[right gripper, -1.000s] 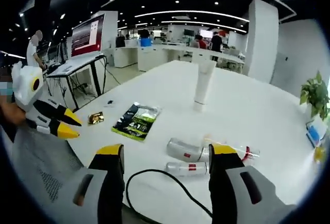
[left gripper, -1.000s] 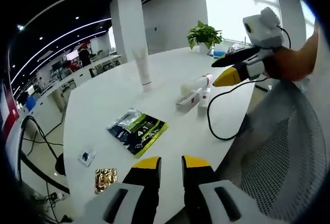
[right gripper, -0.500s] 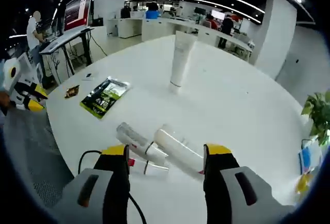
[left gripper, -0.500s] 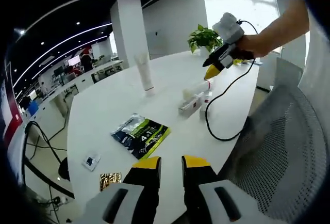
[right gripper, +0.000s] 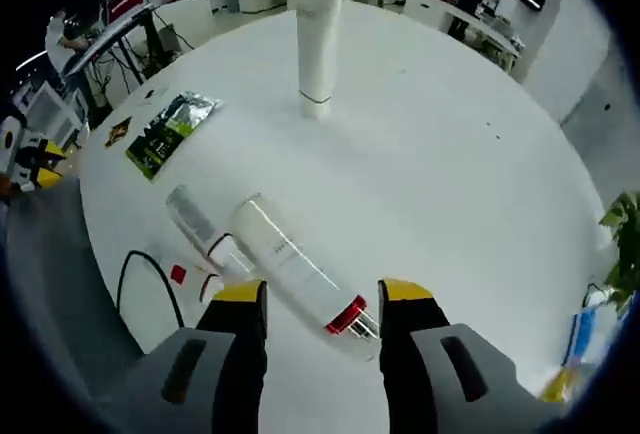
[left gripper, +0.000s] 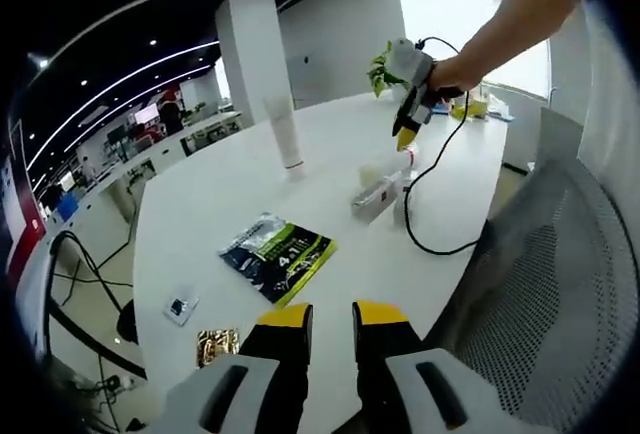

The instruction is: Arrange the skincare products in the storage area until every visible bottle or jar stands upright without overlapping.

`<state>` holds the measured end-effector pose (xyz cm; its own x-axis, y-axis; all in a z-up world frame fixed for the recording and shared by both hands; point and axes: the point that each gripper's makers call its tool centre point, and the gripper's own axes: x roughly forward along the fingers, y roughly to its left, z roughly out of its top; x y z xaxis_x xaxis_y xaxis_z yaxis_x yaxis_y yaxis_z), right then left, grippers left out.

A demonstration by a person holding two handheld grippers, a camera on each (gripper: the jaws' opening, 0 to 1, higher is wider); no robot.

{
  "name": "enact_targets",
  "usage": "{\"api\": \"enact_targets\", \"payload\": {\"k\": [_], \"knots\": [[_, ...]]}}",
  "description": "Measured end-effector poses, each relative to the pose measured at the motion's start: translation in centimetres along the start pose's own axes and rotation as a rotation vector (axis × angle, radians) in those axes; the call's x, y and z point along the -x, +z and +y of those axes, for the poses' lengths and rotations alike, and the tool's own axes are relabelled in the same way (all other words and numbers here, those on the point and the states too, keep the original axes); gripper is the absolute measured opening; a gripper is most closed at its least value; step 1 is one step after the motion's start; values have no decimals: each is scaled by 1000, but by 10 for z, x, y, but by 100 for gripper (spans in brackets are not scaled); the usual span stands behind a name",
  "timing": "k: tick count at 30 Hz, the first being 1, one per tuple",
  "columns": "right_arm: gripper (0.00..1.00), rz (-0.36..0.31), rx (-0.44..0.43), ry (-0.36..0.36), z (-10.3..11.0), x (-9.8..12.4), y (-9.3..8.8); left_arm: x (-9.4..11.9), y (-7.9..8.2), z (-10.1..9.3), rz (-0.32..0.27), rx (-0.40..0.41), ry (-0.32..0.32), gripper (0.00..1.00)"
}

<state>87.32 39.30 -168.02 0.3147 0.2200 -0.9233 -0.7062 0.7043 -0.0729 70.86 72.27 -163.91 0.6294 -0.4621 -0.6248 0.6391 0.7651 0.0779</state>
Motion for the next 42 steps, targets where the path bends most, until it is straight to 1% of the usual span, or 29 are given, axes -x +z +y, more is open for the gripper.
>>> {"api": "enact_targets", "payload": {"k": [1,2,3,4,5,6,7,8,10,12,15,16,20,21,22,23,25,26,30,32,37,42], "knots": [[43,5,13,-3,-1,-1,0,0,0,0,2,0,1,16],[43,43,62,-7,3,-2,3,0,-1,1,3,-1,4,16],[42,55,70,-1,4,-2,3,-1,-2,1,8,-2,6,16],[42,71,94,15,8,-5,3,-1,-3,2,16,2,10,16],[41,80,123,16,8,-7,3,-1,-4,3,17,3,15,16],[41,96,149,14,8,-8,1,-1,-4,4,20,3,19,16],[41,122,184,30,10,-11,-1,-1,-5,5,25,10,20,16],[41,141,199,42,11,-14,-4,-2,-6,5,28,14,22,16],[40,150,228,52,10,-21,-4,-2,-7,6,36,12,28,16],[40,161,238,68,9,-27,-5,-3,-9,7,44,15,30,16],[39,202,300,103,9,-36,-11,-3,-12,9,54,22,42,16],[39,208,307,102,9,-38,-11,-3,-13,10,55,25,46,16],[32,224,348,139,11,-43,-11,-3,-15,11,63,25,51,16],[32,225,359,126,8,-43,-11,-3,-15,11,64,24,51,16],[31,232,372,137,8,-45,-12,-3,-15,11,63,23,51,16],[32,237,375,132,7,-47,-12,-3,-15,11,63,23,50,16],[31,264,414,134,8,-48,-15,-3,-15,10,65,21,50,16],[30,270,384,149,10,-47,-14,-3,-15,10,67,22,48,16],[29,265,376,178,11,-47,-14,-3,-16,9,70,22,43,16],[30,258,373,178,11,-48,-14,-4,-17,8,74,20,40,16],[30,232,330,171,12,-48,-14,-4,-17,9,75,24,43,16],[27,211,319,163,14,-48,-13,-4,-18,9,81,26,42,16]]}}
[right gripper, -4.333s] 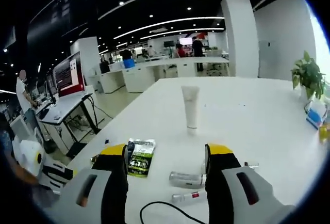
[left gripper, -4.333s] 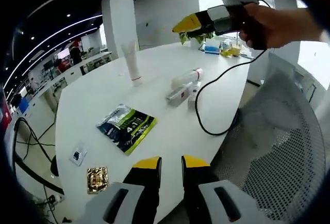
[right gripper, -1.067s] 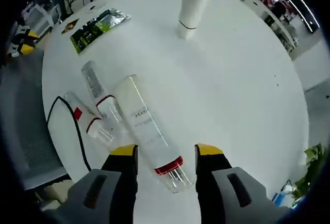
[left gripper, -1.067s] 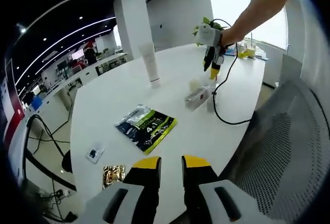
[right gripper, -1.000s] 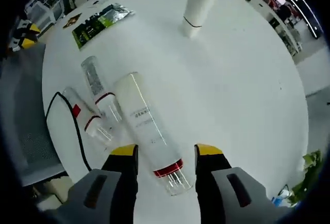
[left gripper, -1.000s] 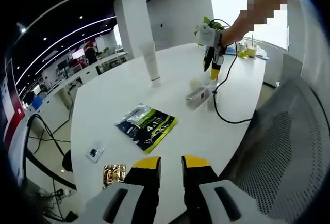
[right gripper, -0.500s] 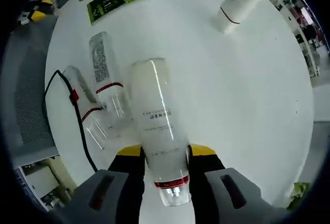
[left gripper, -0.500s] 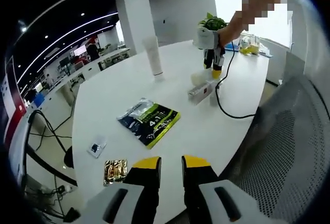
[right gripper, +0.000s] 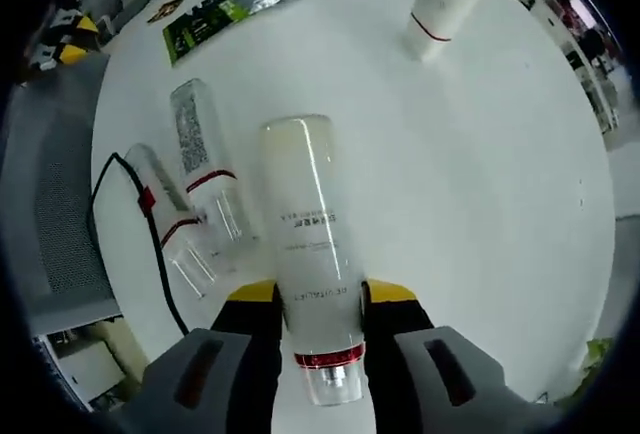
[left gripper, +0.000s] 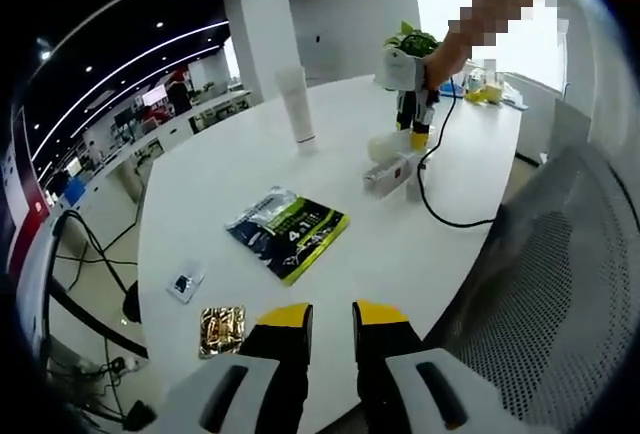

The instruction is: Arrange the skincare products in the storage area until every visible bottle or jar stands upright without overlapping.

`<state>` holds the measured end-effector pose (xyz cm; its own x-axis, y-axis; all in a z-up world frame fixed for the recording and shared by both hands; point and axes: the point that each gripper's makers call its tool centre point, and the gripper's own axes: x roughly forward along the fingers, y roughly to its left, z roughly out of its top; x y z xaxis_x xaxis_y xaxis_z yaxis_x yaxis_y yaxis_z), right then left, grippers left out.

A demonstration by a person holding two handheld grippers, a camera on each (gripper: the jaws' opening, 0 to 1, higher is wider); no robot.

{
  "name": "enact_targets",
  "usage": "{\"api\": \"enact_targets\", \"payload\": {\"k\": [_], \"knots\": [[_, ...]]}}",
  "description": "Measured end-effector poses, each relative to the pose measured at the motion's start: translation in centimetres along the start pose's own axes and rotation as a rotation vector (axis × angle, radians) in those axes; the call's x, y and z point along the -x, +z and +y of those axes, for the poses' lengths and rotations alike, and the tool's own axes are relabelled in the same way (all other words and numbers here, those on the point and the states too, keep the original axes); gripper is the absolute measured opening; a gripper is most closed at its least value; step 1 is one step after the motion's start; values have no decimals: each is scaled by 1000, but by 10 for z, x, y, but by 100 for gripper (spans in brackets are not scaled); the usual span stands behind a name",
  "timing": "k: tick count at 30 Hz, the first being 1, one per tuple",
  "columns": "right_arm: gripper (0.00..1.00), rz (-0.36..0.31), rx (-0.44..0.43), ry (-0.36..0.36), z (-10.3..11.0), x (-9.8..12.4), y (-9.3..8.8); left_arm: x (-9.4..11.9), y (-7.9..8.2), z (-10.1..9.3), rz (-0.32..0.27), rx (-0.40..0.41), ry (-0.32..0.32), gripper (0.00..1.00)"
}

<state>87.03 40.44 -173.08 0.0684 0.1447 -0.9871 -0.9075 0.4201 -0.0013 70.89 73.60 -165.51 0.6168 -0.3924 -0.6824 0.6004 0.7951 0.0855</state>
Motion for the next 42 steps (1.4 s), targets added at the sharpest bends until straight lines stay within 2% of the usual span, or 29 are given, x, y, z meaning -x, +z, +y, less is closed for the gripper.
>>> {"api": "enact_targets", "payload": {"k": [3,4,6,8,26,37,40,42], "knots": [[27,35,-4,2,0,-1,1,-1,-1,-1,6,-4,-7,16],[26,68,8,5,0,-1,0,-1,-1,-2,6,-7,-8,16],[26,116,54,4,0,-1,1,-1,-1,-2,4,-9,-10,16],[26,133,109,-7,0,-2,3,0,0,-2,4,-10,-10,16],[24,176,154,-80,-2,17,12,2,2,1,-10,-3,4,16],[24,151,188,-147,-11,36,25,5,8,3,-45,-8,19,16],[24,113,174,-180,-13,45,35,8,14,6,-78,-18,36,16],[23,99,180,-199,-16,51,39,8,13,5,-74,-11,31,16]]}}
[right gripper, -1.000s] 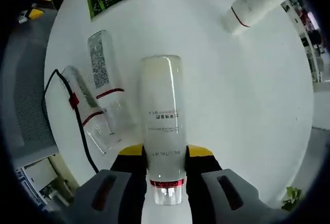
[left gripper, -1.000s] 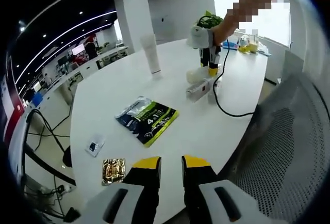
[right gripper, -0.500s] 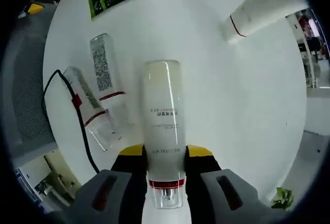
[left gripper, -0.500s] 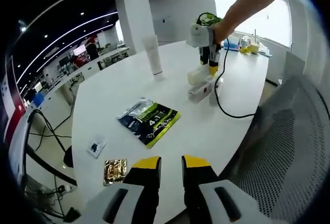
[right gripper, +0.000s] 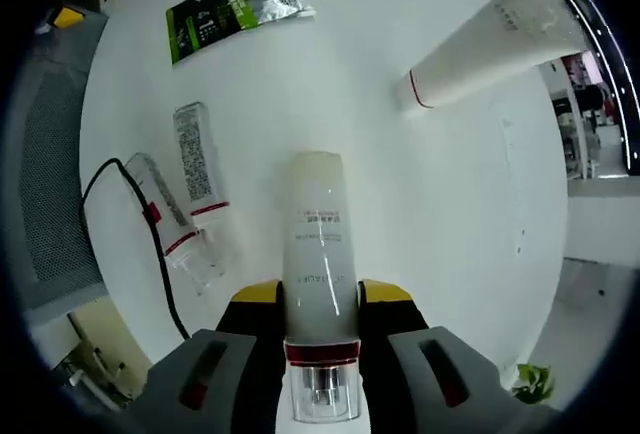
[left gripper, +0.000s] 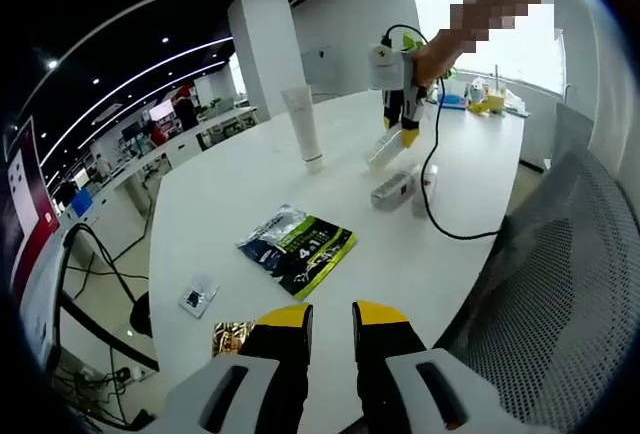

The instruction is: Arrange the skincare products in the storage area until every visible bottle or jar stands upright without overlapping.

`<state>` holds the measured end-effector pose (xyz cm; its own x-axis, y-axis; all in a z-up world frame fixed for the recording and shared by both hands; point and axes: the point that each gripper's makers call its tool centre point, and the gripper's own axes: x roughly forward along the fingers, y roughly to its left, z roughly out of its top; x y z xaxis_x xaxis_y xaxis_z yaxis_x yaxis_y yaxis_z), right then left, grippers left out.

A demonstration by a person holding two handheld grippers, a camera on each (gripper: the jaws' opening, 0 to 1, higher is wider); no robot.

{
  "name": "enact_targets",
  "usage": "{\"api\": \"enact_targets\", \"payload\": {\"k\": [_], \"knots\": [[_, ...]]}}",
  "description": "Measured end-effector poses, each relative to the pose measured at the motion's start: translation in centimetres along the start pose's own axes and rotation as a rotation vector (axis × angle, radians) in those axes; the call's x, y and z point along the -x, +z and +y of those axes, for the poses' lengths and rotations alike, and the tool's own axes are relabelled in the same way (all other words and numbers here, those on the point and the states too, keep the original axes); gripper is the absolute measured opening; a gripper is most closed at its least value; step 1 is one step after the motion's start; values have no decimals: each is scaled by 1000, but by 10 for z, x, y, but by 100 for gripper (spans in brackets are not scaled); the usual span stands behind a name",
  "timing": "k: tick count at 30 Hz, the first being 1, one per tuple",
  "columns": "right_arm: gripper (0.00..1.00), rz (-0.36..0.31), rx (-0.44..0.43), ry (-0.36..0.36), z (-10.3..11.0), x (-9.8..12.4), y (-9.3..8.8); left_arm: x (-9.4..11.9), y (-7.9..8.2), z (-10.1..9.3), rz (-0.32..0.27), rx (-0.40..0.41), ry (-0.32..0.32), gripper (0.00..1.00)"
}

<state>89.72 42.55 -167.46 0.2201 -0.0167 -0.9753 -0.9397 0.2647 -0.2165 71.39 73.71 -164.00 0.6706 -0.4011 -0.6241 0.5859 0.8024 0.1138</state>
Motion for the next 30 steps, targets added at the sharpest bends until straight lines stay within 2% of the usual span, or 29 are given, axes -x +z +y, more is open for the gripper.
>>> {"api": "enact_targets", "payload": {"k": [4,7,15,22,28,30], "knots": [[23,6,65,-32,-3,10,7,1,2,0,-9,-7,1,16],[23,9,154,-81,-6,20,17,2,4,1,-19,-8,7,16],[23,-27,301,-167,-4,45,47,4,7,1,-40,-13,9,16],[24,-56,388,-230,6,67,65,3,8,-2,-44,-18,0,16],[24,-75,499,-289,16,85,77,5,10,-1,-57,-7,-1,16],[24,-74,560,-318,20,93,82,7,14,1,-77,3,3,16]]}}
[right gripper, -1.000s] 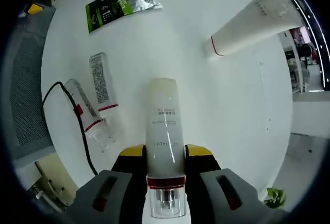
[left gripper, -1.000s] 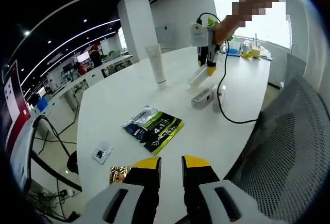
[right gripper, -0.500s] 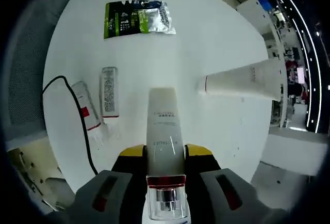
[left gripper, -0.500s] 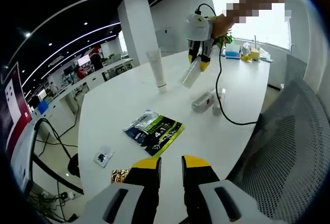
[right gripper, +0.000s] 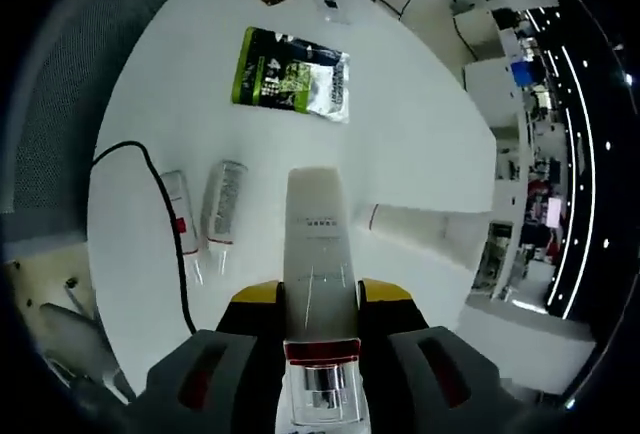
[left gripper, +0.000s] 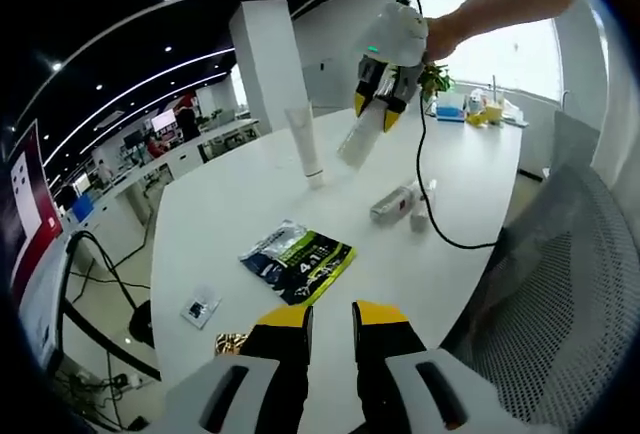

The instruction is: Arrange the skincare products in the storage area until every visible bottle or jar stands upright without overlapping.

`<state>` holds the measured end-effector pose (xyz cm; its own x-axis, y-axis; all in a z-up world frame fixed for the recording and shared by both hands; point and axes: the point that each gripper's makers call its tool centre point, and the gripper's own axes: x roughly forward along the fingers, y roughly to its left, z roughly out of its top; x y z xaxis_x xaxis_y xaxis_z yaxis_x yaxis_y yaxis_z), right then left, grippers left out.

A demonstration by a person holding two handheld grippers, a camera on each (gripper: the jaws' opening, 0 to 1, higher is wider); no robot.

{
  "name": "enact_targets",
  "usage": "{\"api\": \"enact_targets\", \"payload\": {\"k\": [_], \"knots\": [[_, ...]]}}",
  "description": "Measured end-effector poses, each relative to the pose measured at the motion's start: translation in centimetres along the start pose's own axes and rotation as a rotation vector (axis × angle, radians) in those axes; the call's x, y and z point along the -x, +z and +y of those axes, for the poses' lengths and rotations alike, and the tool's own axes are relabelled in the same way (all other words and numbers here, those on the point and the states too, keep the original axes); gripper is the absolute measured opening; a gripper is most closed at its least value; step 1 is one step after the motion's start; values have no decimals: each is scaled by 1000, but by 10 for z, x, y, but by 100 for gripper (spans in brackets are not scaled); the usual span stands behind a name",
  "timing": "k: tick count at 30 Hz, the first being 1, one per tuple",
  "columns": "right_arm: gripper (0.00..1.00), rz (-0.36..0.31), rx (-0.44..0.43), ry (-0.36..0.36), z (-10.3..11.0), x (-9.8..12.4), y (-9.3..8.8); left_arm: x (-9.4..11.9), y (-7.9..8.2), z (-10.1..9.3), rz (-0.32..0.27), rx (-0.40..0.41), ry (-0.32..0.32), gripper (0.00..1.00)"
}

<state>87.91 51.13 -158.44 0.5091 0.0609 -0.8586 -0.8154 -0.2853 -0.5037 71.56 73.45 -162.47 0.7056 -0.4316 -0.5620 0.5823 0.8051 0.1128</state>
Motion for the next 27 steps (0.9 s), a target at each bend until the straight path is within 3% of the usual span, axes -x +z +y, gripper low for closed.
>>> {"api": "enact_targets", "payload": {"k": [7,11,17,27], "knots": [[24,-33,84,-76,-8,26,20,2,6,1,-38,53,-12,17],[24,-71,108,-108,-9,40,37,3,13,-3,-66,102,-53,17],[24,-102,255,-178,-7,56,62,7,23,-1,-116,185,-83,18],[24,-158,386,-220,8,74,92,11,34,-2,-179,245,-118,25]]}}
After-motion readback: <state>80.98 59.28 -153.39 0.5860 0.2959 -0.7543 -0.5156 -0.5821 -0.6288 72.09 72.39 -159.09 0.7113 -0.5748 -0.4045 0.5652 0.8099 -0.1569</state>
